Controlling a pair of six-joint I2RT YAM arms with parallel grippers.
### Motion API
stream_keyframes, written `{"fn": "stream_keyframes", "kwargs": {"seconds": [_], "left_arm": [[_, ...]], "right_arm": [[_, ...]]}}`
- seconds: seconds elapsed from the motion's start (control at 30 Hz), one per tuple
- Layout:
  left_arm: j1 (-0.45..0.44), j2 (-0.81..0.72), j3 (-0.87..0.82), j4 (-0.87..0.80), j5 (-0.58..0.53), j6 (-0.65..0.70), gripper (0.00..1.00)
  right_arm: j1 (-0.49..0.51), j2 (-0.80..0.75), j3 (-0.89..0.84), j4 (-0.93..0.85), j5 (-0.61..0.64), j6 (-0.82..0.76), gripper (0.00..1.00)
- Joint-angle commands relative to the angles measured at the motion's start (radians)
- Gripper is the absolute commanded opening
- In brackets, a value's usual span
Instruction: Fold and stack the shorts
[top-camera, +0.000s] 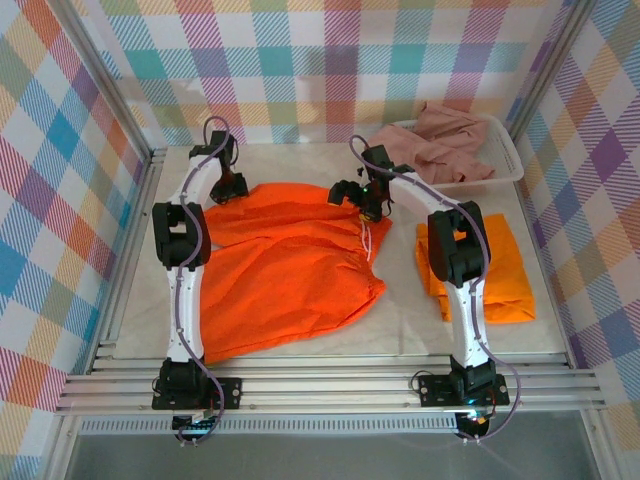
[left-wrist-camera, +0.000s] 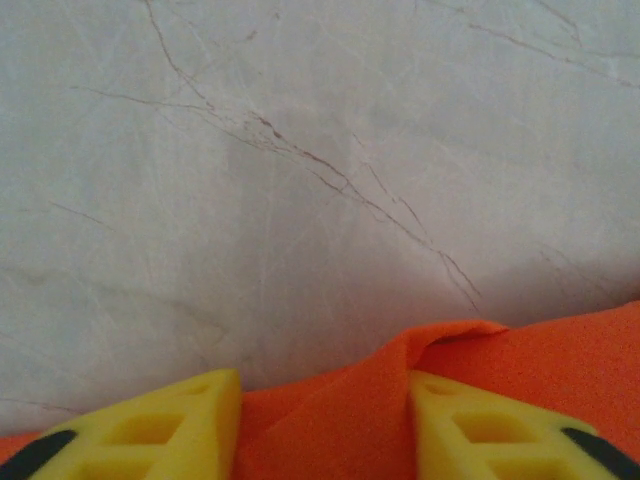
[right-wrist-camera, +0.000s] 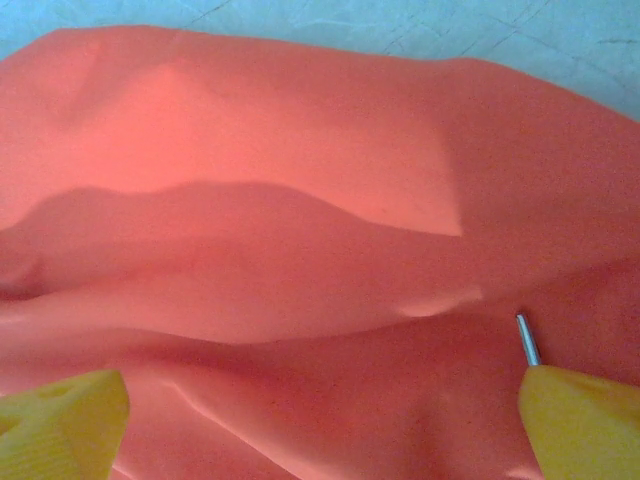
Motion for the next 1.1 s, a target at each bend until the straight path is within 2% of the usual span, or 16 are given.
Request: {"fn": "stream_keyframes", "kwargs": {"seconds": [0.0,0.1,0.2,0.37,0.6,0.7,0.77,0.87,1.07], "left_arm": [[-0.002,0.025,0.051,-0.054,0.012,0.008,0.29],[0.001,0.027,0.073,-0.064,-0.008,-0.003,0.11],[0.005,-0.015,0.07,-0.048,-0.045,-0.017,0.02],[0.03,-0.192,-0.067,0.105,-0.049,-0.069,0.0],[0.152,-0.461,-0.493,0.486,0.114,-0.235,0.03],[0.16,-0.515,-0.619,0.567,0.093,-0.229,0.13],[0.165,-0.505,-0.653,0.563,0.085,-0.239,0.26],[0.193,-0.455,-0.664,0.561,0.173,-0.276,0.36],[0.202,-0.576,-0.748,0.671,0.229,-0.283,0.77]], "right_arm": [[0.005,-0.033,-0.005,0.005,-0.016,-0.017,0.99],[0.005,-0.033,-0.016,0.01,-0.01,-0.013,0.99],[0.005,-0.027,-0.025,0.011,0.009,-0.008,0.99],[0.0,-0.002,-0.024,-0.013,0.064,-0.003,0.99],[-0.021,0.017,-0.039,-0.036,0.097,0.024,0.99],[-0.022,0.023,-0.035,-0.036,0.092,0.026,1.0],[-0.022,0.027,-0.031,-0.032,0.081,0.032,0.99],[-0.022,0.023,-0.027,-0.016,0.056,0.037,1.0],[-0.014,-0.017,-0.016,0.02,-0.005,0.01,0.99]]}}
